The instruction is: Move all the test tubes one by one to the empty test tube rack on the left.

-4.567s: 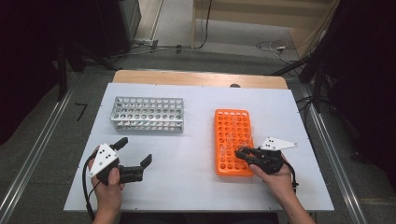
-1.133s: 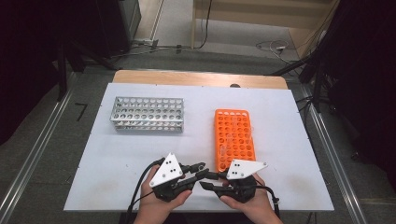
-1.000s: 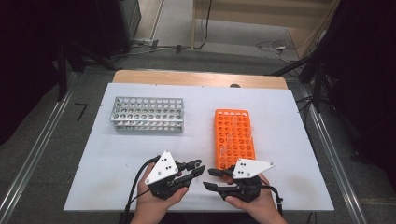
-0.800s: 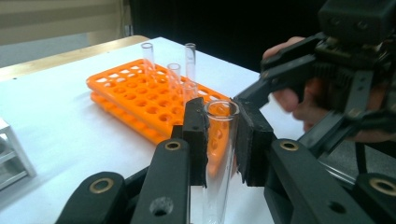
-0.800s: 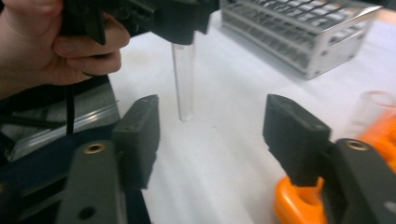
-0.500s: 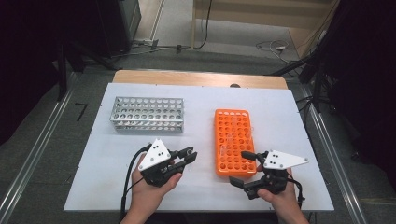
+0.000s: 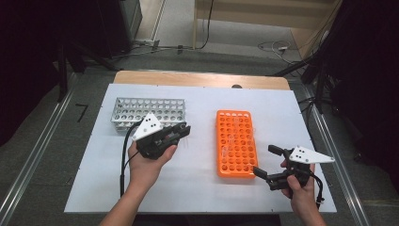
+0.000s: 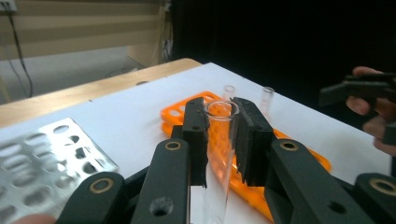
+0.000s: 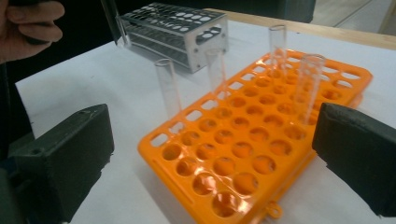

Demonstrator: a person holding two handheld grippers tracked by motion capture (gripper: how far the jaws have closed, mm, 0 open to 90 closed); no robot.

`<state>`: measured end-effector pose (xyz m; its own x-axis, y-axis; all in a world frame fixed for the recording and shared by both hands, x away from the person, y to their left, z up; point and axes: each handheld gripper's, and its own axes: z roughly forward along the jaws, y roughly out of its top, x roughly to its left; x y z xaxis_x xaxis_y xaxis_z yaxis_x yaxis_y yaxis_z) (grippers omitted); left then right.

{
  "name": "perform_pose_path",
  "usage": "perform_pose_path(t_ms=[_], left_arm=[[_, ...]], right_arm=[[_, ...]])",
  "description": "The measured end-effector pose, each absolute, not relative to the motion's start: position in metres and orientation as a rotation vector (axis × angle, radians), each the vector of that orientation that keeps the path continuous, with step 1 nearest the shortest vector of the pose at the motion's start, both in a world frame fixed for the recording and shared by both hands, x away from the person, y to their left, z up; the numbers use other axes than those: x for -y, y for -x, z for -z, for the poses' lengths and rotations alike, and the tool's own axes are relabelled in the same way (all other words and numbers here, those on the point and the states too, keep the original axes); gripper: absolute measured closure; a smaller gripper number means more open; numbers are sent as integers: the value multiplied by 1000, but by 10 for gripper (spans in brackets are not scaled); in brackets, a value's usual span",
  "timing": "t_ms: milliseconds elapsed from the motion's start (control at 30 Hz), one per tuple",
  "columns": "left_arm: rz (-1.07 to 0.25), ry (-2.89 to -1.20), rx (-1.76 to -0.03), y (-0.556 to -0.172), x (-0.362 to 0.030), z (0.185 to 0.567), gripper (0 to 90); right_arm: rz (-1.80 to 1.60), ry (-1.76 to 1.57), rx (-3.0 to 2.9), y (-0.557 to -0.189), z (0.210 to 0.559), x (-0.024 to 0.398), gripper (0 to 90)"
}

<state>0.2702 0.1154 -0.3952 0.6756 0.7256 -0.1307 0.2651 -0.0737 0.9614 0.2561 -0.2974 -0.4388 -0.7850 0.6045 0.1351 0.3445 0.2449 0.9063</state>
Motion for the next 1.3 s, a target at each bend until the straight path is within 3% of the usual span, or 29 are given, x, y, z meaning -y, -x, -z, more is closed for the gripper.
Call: perform_pose_path(t_ms=[867, 1300], left_arm=[[-555, -1613, -927, -368, -125, 381, 758], [-626, -1545, -1026, -412, -127, 393, 758]], right_arm=[[-1513, -984, -2237, -268, 453, 316, 0], [-1510, -996, -2238, -269, 455, 317, 0]])
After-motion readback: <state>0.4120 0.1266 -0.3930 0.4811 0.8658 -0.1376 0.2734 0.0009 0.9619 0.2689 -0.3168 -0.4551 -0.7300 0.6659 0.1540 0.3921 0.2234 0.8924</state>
